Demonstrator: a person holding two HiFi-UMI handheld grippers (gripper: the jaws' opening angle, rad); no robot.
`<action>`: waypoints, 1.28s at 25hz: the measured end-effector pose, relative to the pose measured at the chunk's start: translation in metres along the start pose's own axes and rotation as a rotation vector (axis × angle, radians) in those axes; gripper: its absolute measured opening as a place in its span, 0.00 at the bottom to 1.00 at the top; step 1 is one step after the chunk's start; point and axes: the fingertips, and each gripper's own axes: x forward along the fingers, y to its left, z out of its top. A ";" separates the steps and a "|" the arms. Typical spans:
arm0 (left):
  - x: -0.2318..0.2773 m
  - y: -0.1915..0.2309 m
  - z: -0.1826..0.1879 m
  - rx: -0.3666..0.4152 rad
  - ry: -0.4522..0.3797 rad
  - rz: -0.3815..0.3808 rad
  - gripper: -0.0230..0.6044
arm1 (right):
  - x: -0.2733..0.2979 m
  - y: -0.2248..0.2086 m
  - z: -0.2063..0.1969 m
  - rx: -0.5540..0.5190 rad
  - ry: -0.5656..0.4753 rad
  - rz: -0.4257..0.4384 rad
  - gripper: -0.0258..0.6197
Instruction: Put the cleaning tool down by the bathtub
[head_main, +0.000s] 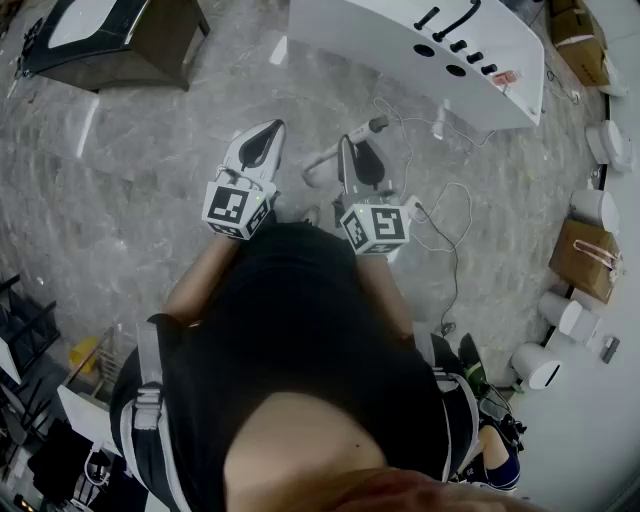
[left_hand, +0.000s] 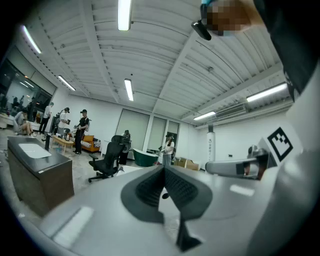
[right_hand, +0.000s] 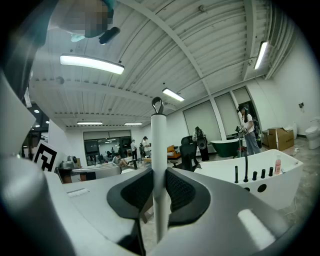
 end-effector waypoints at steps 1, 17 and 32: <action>0.000 0.001 0.001 -0.001 0.000 0.000 0.05 | 0.000 0.001 0.000 0.001 0.001 0.000 0.17; -0.012 0.024 0.004 -0.013 -0.002 0.002 0.05 | 0.012 0.019 0.000 0.026 -0.008 0.000 0.17; -0.015 0.084 0.014 -0.016 -0.014 -0.040 0.05 | 0.054 0.047 0.003 0.031 -0.035 -0.064 0.17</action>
